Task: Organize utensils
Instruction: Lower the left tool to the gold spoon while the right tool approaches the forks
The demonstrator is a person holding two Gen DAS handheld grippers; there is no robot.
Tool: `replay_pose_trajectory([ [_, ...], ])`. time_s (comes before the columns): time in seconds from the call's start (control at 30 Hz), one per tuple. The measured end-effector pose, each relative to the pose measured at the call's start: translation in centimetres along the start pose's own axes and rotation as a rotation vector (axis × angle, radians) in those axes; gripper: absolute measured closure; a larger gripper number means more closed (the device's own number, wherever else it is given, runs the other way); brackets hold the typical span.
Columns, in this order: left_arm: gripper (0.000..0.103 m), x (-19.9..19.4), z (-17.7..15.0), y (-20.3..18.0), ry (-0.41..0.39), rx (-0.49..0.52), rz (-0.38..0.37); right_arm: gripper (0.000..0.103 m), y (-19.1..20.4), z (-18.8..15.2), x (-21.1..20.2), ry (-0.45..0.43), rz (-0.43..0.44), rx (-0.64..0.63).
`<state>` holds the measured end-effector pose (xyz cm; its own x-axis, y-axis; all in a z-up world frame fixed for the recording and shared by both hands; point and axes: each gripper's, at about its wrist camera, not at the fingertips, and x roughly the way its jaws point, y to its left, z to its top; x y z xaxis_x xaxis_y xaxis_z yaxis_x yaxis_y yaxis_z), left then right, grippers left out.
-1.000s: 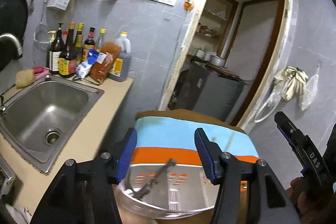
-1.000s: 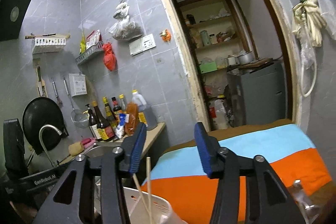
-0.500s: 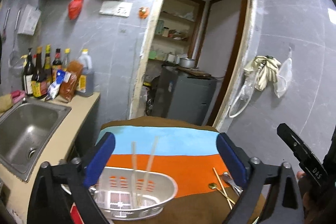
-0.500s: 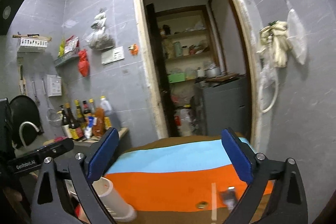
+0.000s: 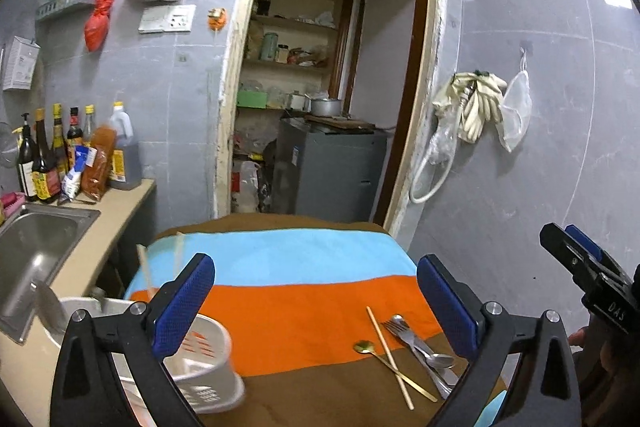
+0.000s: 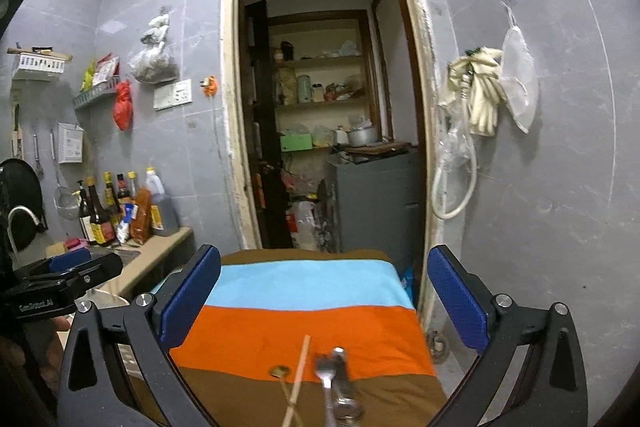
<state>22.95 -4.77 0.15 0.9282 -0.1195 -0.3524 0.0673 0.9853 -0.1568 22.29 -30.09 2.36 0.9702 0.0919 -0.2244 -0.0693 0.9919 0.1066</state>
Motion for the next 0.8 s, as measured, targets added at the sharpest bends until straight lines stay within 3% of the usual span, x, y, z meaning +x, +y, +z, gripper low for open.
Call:
replay_pose_trajectory([
  [0.47,0.001,6.5,-5.9,-3.5,0.107,-0.065,0.063,0.002,-7.7,-5.1,5.8,0.130,0.031,0.018],
  [0.63,0.001,9.4,-7.7,-3.6,0.207,-0.072,0.063,0.002,-8.9,-7.8,9.1,0.222,0.092,0.043],
  [0.8,0.001,11.4,-9.1,-3.6,0.251,-0.101,0.062,0.002,-9.7,-10.7,12.5,0.320,0.164,0.075],
])
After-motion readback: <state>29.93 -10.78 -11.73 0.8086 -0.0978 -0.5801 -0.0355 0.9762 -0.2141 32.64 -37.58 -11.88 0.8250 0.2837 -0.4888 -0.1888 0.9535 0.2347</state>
